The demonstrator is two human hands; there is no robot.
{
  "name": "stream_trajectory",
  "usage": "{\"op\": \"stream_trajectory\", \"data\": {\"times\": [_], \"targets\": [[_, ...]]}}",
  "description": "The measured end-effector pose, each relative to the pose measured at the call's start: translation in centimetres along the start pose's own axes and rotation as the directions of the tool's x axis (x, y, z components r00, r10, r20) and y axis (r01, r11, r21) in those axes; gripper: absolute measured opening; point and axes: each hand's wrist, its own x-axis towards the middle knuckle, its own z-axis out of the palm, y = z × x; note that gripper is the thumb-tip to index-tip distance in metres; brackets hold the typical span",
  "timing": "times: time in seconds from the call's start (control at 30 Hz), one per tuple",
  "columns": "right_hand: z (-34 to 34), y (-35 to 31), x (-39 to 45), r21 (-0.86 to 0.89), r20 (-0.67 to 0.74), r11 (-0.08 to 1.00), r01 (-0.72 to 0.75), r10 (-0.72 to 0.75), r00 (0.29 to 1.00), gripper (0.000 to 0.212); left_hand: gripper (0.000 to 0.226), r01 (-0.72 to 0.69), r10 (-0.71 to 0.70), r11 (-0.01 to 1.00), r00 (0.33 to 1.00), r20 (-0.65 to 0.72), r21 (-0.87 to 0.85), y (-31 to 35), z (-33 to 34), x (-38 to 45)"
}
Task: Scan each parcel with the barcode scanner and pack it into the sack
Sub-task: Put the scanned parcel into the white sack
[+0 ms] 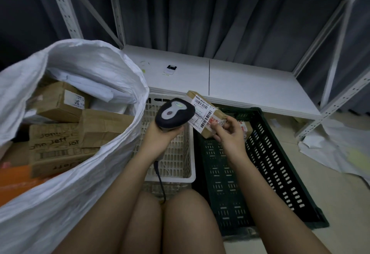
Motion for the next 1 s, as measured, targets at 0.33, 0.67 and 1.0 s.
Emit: {"op": "stream_trajectory", "data": {"times": [0.33, 0.67, 1.0], "targets": [[7.9, -10.3, -7.4, -0.092, 0.24, 0.947, 0.309, -0.28, 0.929, 0.034, 0.038, -0.173, 0.178, 0.984, 0.95, -0.255, 0.04, 8.1, -10.4, -8.5], [22.5, -8.6, -11.8, -0.313, 0.704, 0.625, 0.715, -0.353, 0.617, 0.042, 0.045, -0.125, 0.108, 0.992, 0.848, -0.518, 0.002, 8.8, -24.3, -15.3], [35.4, -6.4, -14.5, 0.047, 0.997, -0.234, 0.971, -0.047, -0.06, 0.056, 0.025, -0.01, 0.045, 0.999, 0.704, -0.708, 0.053, 7.5, -32.8, -19.7]]}}
